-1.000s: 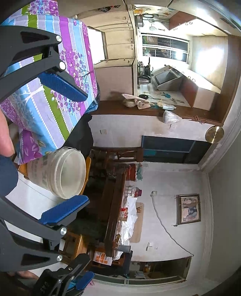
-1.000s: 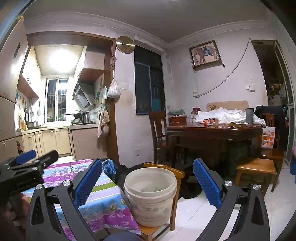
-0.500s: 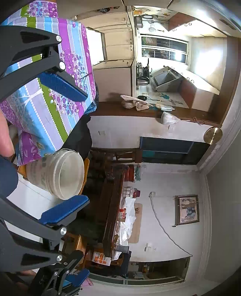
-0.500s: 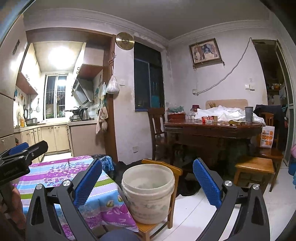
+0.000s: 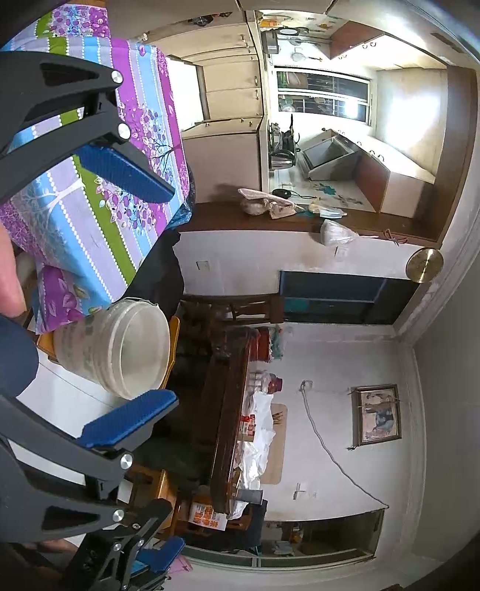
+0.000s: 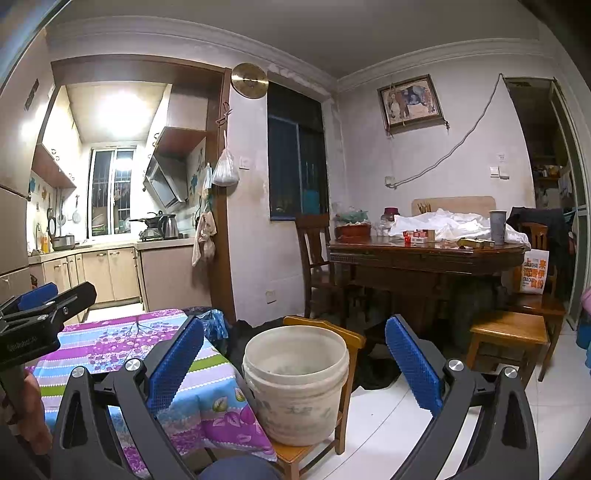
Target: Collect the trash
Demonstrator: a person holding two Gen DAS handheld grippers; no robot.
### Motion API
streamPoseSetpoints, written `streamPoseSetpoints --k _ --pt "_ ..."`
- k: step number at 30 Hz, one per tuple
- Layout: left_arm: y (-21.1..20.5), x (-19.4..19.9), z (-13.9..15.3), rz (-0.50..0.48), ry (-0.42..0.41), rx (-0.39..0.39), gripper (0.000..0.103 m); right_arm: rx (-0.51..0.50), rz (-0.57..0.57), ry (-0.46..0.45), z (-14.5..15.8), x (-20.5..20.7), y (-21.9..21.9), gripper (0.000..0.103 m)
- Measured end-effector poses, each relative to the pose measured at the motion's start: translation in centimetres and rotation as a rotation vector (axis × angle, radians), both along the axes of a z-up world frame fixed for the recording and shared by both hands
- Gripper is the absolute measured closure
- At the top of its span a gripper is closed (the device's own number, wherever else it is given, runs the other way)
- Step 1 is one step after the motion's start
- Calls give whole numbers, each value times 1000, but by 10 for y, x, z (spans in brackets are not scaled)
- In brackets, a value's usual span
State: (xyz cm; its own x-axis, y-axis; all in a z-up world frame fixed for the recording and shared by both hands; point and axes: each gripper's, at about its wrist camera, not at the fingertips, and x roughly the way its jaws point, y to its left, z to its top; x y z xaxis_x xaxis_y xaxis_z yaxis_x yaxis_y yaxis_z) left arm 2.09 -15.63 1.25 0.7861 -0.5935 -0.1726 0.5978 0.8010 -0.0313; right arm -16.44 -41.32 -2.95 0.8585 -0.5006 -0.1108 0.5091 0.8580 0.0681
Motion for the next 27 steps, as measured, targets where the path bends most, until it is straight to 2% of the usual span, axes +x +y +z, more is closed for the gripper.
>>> streamPoseSetpoints --k 12,16,27 --pt "2 7 -5 -7 32 4 6 1 7 8 -3 2 2 5" --pt "2 5 -7 11 10 12 6 1 9 13 -5 4 3 5" --pt "-4 6 -11 -20 33 45 6 3 7 8 -6 7 3 5"
